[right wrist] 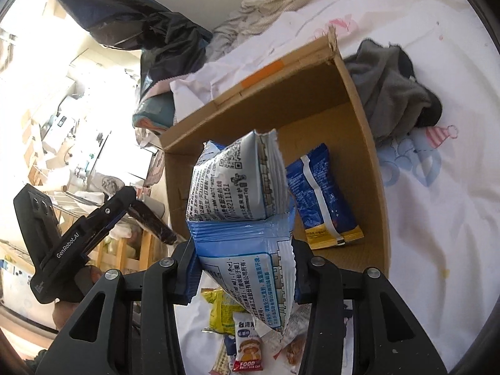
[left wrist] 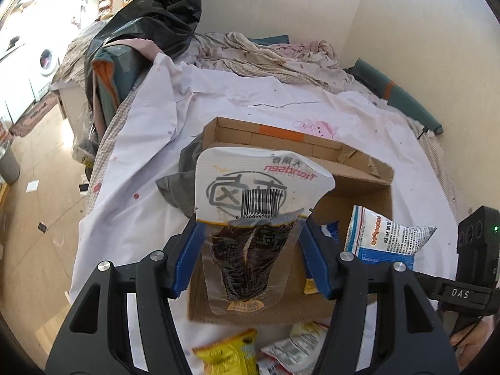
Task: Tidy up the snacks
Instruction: 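Lower both held packs into the box and open both tools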
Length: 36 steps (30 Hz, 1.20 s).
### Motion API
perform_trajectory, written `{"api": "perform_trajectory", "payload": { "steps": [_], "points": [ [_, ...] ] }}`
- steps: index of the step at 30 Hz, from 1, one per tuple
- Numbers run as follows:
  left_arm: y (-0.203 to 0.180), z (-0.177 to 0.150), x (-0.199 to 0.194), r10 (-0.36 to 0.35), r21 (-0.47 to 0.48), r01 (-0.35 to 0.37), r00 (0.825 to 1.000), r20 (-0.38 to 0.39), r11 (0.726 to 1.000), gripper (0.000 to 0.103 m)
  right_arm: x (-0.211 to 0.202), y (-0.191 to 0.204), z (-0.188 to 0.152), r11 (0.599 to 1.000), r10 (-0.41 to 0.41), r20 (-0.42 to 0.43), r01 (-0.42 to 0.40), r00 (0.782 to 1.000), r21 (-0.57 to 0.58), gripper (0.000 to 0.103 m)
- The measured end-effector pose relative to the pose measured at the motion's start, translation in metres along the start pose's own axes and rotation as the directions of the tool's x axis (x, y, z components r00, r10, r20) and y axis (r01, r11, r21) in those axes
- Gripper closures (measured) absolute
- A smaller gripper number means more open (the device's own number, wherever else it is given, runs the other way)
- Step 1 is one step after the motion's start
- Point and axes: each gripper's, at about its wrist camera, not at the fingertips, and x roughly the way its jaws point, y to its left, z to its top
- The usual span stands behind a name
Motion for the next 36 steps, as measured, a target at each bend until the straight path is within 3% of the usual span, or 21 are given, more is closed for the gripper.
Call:
{"api": "perform_trajectory", "payload": {
  "steps": [17, 36],
  "points": [
    [-0.003, -0.024, 0.054, -0.003, 0.042, 0.008, 0.995, -0.100, 0.999, 0.045, 0.042, -0.013, -0.006, 0.997, -0.065, -0.090, 0.063, 0.994, -0.035, 0.056],
    [-0.008, -0.034, 0.059, 0.029, 0.087, -0.020, 0.994, -0.103, 0.996, 0.044, 0.054, -0.010, -0.002, 0.996, -0.089, -0.101, 0.085, 0.991, -0.040, 0.050]
  ]
}}
